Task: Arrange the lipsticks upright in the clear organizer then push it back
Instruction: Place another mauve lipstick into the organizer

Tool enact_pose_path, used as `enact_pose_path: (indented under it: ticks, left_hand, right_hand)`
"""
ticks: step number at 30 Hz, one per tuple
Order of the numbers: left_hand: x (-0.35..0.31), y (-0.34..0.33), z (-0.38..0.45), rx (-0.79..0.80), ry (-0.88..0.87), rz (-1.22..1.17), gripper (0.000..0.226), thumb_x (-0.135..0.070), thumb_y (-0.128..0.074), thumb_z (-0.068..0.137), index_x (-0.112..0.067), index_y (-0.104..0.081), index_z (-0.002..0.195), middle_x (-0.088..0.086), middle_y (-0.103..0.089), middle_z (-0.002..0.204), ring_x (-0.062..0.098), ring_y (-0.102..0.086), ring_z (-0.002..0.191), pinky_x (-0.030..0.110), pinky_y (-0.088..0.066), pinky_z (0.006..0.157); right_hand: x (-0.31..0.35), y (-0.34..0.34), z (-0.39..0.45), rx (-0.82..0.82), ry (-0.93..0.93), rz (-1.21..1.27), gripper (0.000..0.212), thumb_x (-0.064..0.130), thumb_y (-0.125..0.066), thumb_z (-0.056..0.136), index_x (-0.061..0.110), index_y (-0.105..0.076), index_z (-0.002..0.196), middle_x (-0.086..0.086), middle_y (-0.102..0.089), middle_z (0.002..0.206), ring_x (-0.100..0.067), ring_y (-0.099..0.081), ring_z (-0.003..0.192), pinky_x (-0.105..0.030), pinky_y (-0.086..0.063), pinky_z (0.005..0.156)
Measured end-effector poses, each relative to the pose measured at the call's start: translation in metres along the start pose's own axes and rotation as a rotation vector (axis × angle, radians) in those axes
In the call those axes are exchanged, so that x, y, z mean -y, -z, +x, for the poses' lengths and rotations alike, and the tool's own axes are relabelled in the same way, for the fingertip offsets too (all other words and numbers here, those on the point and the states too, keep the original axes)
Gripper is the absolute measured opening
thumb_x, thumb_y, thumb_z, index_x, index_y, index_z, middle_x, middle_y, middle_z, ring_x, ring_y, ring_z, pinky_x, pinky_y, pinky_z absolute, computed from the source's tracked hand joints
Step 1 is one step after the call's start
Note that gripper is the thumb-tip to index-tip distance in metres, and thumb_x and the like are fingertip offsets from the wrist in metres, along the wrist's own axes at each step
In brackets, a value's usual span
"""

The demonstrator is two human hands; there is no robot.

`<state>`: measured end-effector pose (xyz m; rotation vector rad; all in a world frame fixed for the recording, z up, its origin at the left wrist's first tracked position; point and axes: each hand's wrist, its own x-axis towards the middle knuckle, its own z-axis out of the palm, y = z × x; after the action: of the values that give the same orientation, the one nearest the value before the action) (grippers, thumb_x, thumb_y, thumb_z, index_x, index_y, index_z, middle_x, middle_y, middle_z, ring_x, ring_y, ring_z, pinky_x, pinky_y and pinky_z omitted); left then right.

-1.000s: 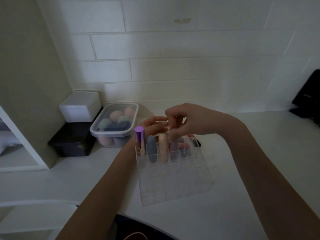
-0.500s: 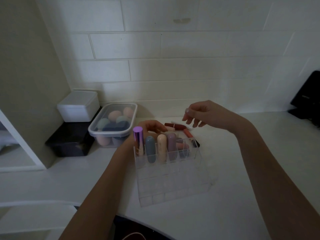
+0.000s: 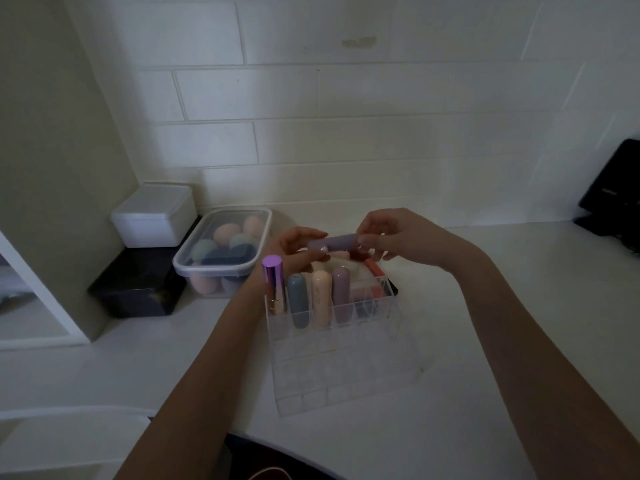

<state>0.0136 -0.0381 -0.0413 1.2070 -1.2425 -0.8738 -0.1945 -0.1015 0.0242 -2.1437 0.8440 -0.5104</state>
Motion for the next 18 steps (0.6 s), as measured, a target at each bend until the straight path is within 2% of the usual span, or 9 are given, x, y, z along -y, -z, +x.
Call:
enact_pose_path:
  ticks: [3,7,10,13,15,18]
  left_hand:
    - [-0.005,-0.003,-0.001,-0.029,0.045,-0.136,0.019,-0.002,-0.062,0.083,-0.021,-0.060,0.087,-0.010,-0.073,0.067,0.005,-0.066,0.065,0.016,-0.052,0.057]
    - [-0.010,-0.008,-0.004,-0.001,0.032,-0.433,0.015,-0.005,-0.046,0.093,-0.018,-0.055,0.090,-0.009,-0.076,0.085,0.003,-0.070,0.081,0.015,-0.053,0.062]
    - [-0.010,-0.009,-0.004,0.023,0.014,-0.515,0.017,-0.008,-0.041,0.095,-0.018,-0.056,0.097,-0.002,-0.077,0.090,0.009,-0.071,0.089,0.018,-0.055,0.069]
    - [-0.007,-0.007,-0.003,0.013,-0.001,-0.561,0.009,-0.010,-0.048,0.092,-0.009,-0.055,0.098,0.006,-0.075,0.088,0.016,-0.071,0.087,0.022,-0.056,0.070]
    - [-0.007,-0.008,-0.004,0.029,-0.019,-0.554,0.009,-0.011,-0.049,0.094,-0.004,-0.053,0.097,0.008,-0.075,0.086,0.014,-0.071,0.084,0.018,-0.054,0.066]
    - [-0.012,-0.013,-0.008,-0.019,0.035,-0.595,0.014,-0.008,-0.045,0.095,-0.013,-0.052,0.084,0.004,-0.077,0.080,0.010,-0.072,0.076,0.015,-0.053,0.055]
  right_hand:
    - [0.004,-0.004,0.001,-0.026,0.051,0.001,0.010,0.009,-0.070,0.082,0.011,-0.062,0.090,0.000,-0.066,0.073,-0.006,-0.062,0.059,-0.017,-0.049,0.056]
    - [0.012,-0.003,-0.002,-0.016,0.070,0.089,0.019,0.002,-0.070,0.080,0.010,-0.054,0.087,-0.002,-0.065,0.074,-0.003,-0.060,0.053,-0.011,-0.045,0.052]
    - [0.016,-0.008,-0.004,0.051,0.059,0.127,0.032,0.007,-0.073,0.078,0.010,-0.051,0.101,-0.006,-0.067,0.081,-0.012,-0.061,0.064,-0.017,-0.050,0.061]
    - [0.021,-0.016,-0.005,0.133,0.080,0.090,0.046,0.010,-0.076,0.076,0.019,-0.050,0.114,-0.001,-0.064,0.076,-0.014,-0.059,0.069,-0.020,-0.050,0.066]
    - [0.023,-0.021,-0.004,0.154,0.091,0.061,0.055,0.008,-0.074,0.076,0.023,-0.048,0.122,0.003,-0.061,0.074,-0.010,-0.054,0.065,-0.015,-0.046,0.060]
    - [0.024,-0.024,-0.004,0.151,0.103,0.083,0.060,-0.001,-0.069,0.079,0.022,-0.045,0.129,0.003,-0.056,0.071,0.003,-0.050,0.053,-0.006,-0.040,0.049]
